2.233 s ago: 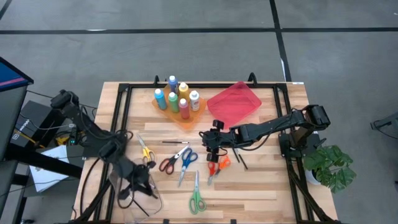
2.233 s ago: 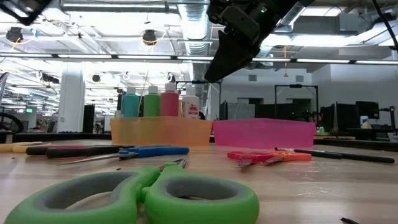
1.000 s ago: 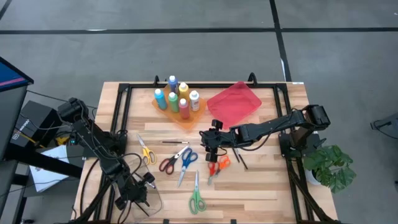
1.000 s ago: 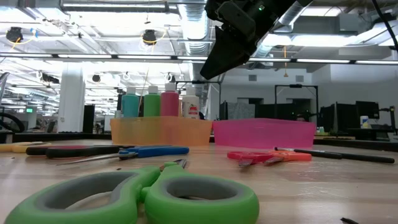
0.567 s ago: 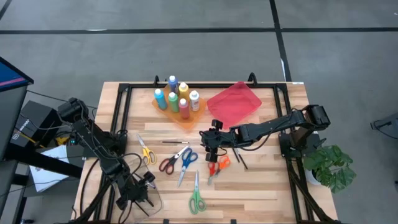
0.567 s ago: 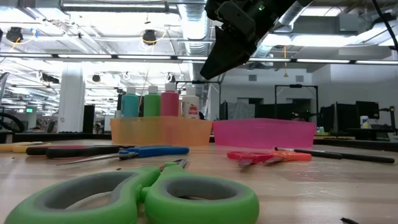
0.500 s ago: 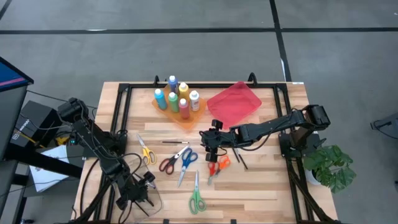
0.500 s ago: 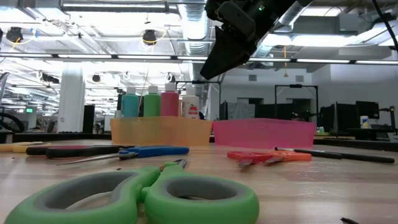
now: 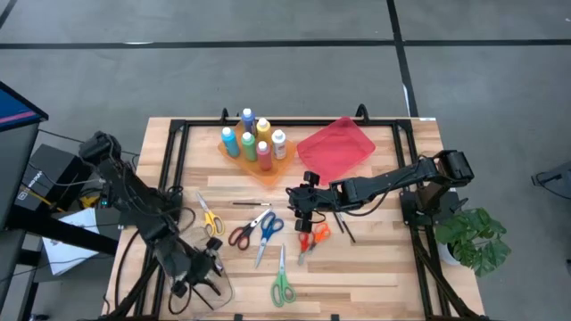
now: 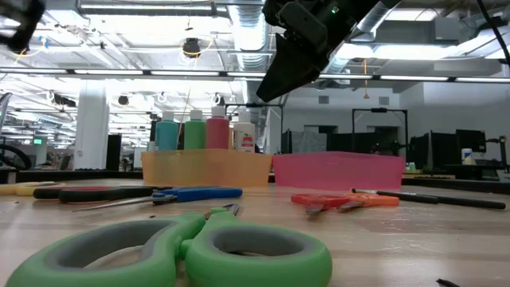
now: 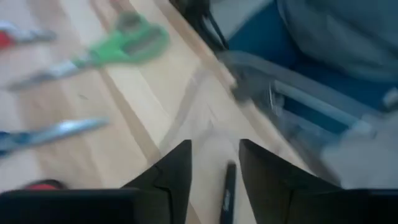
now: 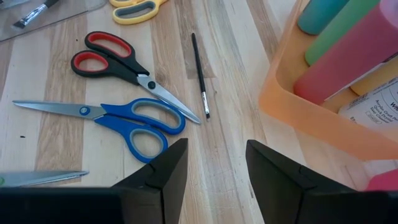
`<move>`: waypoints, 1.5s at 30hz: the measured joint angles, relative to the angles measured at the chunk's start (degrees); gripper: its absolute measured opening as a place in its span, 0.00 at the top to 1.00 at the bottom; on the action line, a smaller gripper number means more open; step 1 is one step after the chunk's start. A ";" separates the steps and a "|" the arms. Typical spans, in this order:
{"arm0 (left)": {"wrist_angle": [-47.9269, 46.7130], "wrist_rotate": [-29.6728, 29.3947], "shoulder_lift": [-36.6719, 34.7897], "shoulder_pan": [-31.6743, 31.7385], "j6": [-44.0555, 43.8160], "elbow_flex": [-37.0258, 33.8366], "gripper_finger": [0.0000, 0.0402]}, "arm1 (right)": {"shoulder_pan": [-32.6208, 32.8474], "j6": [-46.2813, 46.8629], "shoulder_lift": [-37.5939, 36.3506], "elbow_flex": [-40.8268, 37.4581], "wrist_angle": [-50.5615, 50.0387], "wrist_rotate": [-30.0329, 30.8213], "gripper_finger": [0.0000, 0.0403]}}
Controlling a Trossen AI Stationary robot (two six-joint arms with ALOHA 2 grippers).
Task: Pick & Place Paint Supplies
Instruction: Put the makeup brush into the transparent bin
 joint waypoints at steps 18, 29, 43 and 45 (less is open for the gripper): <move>6.54 -39.32 -24.93 16.47 16.11 0.04 0.56 | 0.18 0.00 0.00 0.00 -0.02 -0.01 0.61; 2.09 -9.01 -11.10 43.42 7.81 0.04 0.57 | 1.24 -0.76 -0.50 -0.04 -0.22 -0.07 0.61; 8.90 2.25 7.66 54.67 9.75 -0.02 0.57 | 4.84 -12.28 -18.23 -0.01 -5.96 0.14 0.61; 8.93 3.41 9.00 55.05 9.85 -0.02 0.57 | 5.15 -12.48 -22.80 0.00 -8.20 1.06 0.61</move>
